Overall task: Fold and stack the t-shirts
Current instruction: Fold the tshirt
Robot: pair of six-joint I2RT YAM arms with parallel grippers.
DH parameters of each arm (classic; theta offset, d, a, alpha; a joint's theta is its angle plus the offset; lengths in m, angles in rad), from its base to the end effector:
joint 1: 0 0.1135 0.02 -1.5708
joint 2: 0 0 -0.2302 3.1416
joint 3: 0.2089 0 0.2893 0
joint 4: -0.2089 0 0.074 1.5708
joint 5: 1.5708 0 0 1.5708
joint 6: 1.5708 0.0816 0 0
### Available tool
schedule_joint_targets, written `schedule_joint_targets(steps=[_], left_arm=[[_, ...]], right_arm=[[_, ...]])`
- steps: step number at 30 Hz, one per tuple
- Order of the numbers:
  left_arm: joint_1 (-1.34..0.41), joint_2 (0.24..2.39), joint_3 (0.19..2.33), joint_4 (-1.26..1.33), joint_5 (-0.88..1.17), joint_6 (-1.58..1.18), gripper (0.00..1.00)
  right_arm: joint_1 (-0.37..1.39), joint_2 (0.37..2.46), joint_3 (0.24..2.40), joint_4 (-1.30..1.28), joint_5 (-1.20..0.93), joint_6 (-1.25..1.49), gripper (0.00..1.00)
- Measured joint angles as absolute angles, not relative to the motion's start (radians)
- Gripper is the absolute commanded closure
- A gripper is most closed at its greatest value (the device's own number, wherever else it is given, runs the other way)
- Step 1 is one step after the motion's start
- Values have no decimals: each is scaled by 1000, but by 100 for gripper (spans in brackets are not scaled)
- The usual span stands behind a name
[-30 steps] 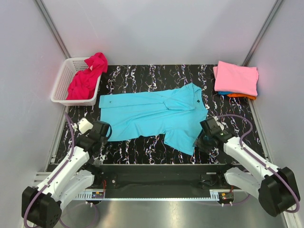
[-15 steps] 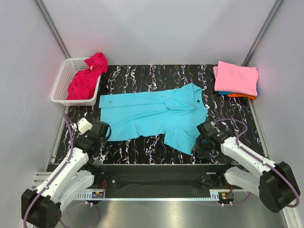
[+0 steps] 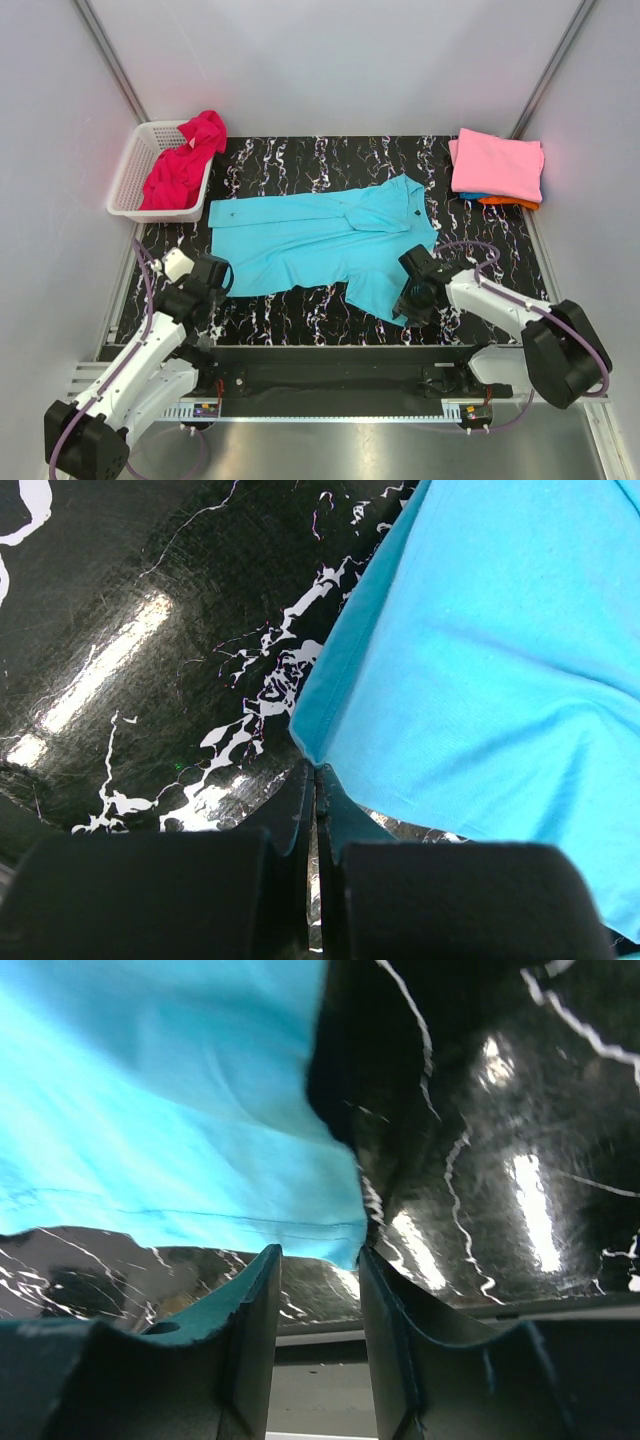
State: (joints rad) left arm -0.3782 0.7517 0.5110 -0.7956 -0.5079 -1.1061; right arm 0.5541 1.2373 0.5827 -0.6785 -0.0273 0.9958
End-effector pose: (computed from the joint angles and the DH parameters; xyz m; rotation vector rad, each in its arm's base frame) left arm 0.2145 -0.0425 0.1365 -1.0203 2.1964 0.0151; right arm 0.2049 0.1294 0.0551 0.6477 2.9068 0.2779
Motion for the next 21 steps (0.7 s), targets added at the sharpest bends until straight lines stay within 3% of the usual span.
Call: schedule_joint_targets(steps=[11,21], left_arm=[[-378,725,530,-801,-503,-1095,100],[-378,722,531,-807,-500,-1095,100]], right_arm=[[556,1308,651,-668,18,984,57],[556,1148,627,-710,55,1097,59]])
